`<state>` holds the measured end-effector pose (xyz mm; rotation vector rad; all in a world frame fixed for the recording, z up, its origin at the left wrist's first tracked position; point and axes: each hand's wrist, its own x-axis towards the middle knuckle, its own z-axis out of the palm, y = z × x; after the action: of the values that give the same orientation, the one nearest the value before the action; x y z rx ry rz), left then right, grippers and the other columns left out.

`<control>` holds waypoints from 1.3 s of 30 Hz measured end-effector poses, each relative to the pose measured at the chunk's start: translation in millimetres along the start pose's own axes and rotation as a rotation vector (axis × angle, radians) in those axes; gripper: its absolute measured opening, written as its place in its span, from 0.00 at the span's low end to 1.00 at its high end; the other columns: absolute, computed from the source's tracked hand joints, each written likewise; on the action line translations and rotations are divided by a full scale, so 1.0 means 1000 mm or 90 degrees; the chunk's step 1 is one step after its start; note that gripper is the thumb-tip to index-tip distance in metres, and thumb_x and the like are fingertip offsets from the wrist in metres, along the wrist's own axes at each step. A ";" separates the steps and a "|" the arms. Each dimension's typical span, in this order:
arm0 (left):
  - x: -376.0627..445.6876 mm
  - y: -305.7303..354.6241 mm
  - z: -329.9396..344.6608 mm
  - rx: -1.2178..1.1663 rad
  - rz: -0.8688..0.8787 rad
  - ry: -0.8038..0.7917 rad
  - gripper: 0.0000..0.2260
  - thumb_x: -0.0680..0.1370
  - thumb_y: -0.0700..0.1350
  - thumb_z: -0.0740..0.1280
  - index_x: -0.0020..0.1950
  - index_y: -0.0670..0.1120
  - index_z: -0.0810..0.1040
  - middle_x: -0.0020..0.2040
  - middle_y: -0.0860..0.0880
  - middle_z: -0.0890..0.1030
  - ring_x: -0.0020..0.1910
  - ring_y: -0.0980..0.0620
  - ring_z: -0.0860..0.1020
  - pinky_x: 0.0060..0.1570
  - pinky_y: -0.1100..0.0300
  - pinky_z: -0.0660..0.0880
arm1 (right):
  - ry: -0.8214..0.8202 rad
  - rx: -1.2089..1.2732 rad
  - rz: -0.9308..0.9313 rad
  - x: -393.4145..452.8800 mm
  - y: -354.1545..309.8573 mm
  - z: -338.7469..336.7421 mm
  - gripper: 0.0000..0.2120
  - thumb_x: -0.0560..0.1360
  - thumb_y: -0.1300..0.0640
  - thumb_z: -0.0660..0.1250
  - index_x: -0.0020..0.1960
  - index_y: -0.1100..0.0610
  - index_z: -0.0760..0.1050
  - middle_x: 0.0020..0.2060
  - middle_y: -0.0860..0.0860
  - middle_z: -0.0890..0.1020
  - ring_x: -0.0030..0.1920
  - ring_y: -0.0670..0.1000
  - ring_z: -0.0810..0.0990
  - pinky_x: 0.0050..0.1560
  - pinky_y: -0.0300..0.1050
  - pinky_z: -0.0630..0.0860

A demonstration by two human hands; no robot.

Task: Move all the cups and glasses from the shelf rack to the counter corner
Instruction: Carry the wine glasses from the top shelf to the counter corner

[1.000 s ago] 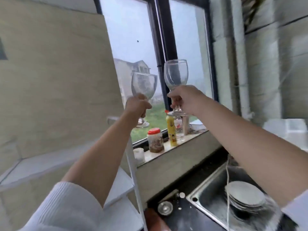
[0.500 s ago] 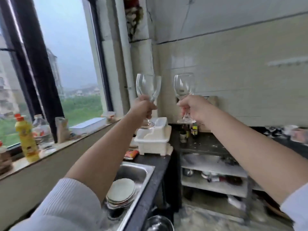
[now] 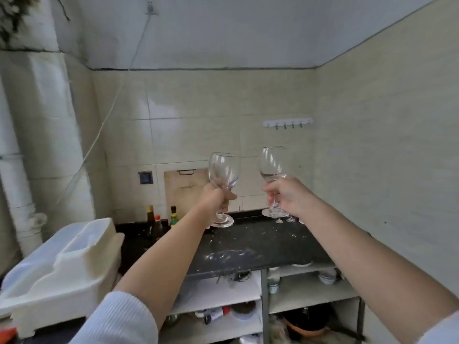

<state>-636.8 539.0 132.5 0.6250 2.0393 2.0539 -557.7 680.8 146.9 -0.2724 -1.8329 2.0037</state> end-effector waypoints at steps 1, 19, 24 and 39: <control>0.026 -0.005 0.009 -0.006 -0.002 -0.018 0.15 0.72 0.25 0.60 0.36 0.44 0.66 0.29 0.48 0.63 0.17 0.58 0.62 0.17 0.67 0.61 | 0.014 -0.007 -0.007 0.019 0.001 -0.009 0.12 0.71 0.77 0.60 0.34 0.62 0.70 0.31 0.54 0.70 0.26 0.50 0.65 0.27 0.41 0.63; 0.383 -0.084 0.224 0.040 0.058 -0.236 0.12 0.72 0.29 0.67 0.41 0.44 0.68 0.30 0.48 0.66 0.20 0.58 0.66 0.21 0.67 0.65 | 0.231 -0.029 -0.044 0.312 0.034 -0.241 0.17 0.68 0.78 0.64 0.38 0.55 0.68 0.29 0.53 0.70 0.16 0.42 0.68 0.18 0.33 0.64; 0.453 -0.128 0.288 -0.077 -0.049 -0.291 0.16 0.74 0.34 0.67 0.55 0.48 0.66 0.38 0.48 0.72 0.33 0.54 0.72 0.35 0.62 0.71 | 0.193 -0.004 -0.041 0.391 0.056 -0.310 0.14 0.70 0.67 0.69 0.42 0.53 0.67 0.28 0.51 0.73 0.18 0.41 0.72 0.22 0.34 0.69; 0.625 -0.280 0.341 0.007 -0.124 -0.181 0.15 0.70 0.30 0.70 0.48 0.48 0.76 0.40 0.56 0.82 0.39 0.59 0.80 0.37 0.62 0.78 | 0.101 -0.083 0.139 0.609 0.220 -0.373 0.09 0.71 0.65 0.69 0.43 0.57 0.70 0.35 0.53 0.74 0.30 0.51 0.73 0.21 0.34 0.70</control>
<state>-1101.0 1118.8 -49.2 0.6492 1.8684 1.7363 -987.6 1264.3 -35.3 -0.6773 -1.9031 1.9399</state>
